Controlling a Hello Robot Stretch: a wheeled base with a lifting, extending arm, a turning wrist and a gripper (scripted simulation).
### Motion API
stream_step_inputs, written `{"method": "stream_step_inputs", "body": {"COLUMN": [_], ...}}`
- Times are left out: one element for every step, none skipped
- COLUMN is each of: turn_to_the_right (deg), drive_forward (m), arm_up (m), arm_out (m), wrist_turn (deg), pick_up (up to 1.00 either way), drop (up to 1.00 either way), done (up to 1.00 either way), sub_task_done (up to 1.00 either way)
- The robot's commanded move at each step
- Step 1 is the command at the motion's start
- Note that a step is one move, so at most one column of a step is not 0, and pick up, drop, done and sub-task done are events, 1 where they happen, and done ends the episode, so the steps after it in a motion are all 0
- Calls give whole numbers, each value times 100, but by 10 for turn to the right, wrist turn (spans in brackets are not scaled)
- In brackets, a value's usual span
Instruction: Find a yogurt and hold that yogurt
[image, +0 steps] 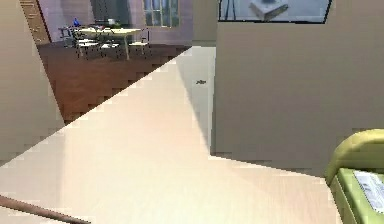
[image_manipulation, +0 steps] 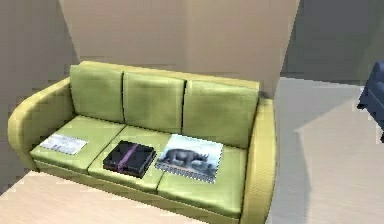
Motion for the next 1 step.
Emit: {"method": "stream_step_inputs", "body": {"turn_to_the_right": [-210], "drive_forward": [0], "arm_up": [0], "arm_out": [0], "wrist_turn": [0], "pick_up": [0], "drop": [0], "done": [0], "sub_task_done": [0]}}
